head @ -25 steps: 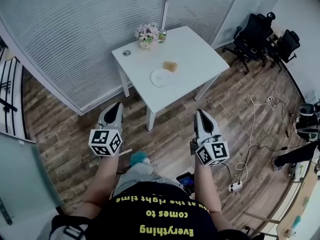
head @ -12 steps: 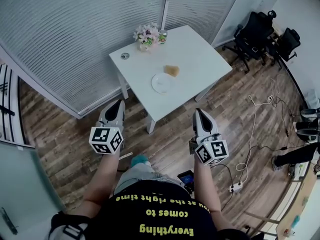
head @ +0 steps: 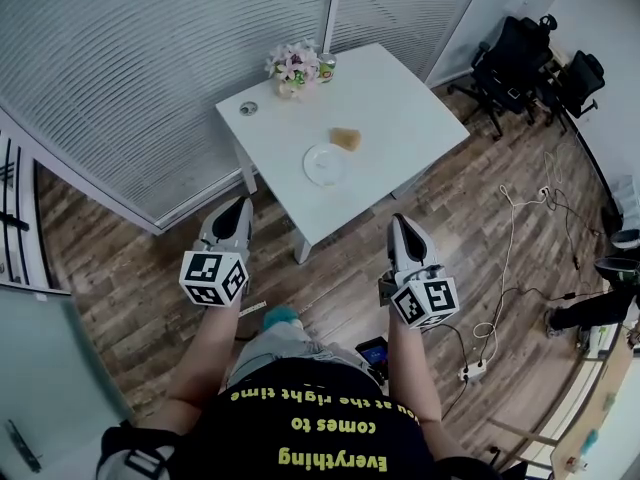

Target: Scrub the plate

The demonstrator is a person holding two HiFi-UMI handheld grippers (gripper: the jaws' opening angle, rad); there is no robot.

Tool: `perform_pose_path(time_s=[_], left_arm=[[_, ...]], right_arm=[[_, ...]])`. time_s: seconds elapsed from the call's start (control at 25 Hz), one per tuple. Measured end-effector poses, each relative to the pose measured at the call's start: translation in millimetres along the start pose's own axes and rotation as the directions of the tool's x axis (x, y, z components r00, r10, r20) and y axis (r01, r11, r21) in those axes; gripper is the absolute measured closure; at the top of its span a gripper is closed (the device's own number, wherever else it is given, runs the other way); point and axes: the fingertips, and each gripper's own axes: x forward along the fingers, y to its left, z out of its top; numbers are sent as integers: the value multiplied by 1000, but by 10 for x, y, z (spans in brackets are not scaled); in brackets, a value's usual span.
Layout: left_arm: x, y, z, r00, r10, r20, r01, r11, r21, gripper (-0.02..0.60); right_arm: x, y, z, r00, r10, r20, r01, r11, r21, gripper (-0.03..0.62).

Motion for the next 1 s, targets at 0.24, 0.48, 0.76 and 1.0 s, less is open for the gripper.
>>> perform_pose_path(time_s=[0.24, 0.48, 0.76, 1.0], left_arm=[[86, -55, 35, 1000, -24, 8, 24, 1000, 17, 580], [133, -63, 102, 999, -31, 29, 30, 999, 40, 580], [154, -106, 211, 996, -77, 51, 73, 995, 66, 581], [163, -106, 257, 997, -62, 51, 57, 995, 86, 581]], right_arm=[[30, -37, 10, 1000, -5, 10, 5, 1000, 4, 588], [78, -102, 30, 1000, -16, 22, 16, 1000, -1, 588], [210, -125, 60, 1000, -11, 8, 11, 1000, 12, 589], [257, -86, 175, 999, 20, 38, -20, 1000, -3, 589]])
